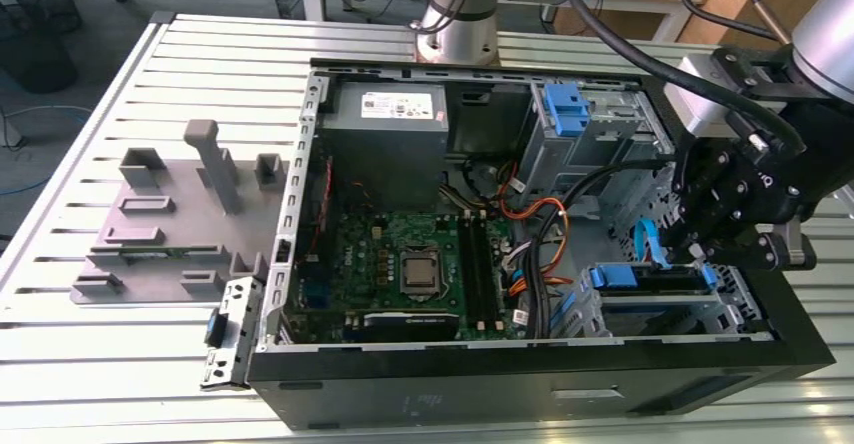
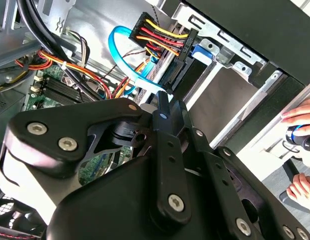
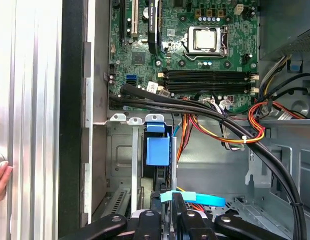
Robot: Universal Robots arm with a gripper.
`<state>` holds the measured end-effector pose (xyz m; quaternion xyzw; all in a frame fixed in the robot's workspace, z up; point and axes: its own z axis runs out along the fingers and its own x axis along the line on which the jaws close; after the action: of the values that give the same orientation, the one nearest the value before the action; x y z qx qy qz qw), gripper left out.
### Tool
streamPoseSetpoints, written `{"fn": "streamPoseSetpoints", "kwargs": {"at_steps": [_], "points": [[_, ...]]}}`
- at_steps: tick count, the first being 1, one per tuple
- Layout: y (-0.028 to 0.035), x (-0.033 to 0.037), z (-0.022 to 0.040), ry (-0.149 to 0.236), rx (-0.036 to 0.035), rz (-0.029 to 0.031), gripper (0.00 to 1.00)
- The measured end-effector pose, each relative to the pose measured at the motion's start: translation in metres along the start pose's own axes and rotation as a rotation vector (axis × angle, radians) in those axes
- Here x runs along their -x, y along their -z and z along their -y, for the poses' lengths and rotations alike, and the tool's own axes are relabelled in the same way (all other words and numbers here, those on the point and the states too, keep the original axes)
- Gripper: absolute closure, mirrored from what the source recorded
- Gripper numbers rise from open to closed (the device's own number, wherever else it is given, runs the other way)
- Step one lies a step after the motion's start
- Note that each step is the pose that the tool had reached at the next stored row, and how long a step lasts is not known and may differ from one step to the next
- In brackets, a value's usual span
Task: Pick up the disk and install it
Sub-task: 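Insert the first disk wire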
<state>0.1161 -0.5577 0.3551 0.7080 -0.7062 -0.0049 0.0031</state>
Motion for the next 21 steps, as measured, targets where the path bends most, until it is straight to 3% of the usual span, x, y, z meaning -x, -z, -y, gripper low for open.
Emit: {"fn": "streamPoseSetpoints", "kwargs": {"at_steps": [11,21], "points": [[0.0002,0.0,0.0056,0.0,0.0,-0.0001,0.76],[0.0016,0.0,0.0058,0.0,0.0,0.0,0.76]]}}
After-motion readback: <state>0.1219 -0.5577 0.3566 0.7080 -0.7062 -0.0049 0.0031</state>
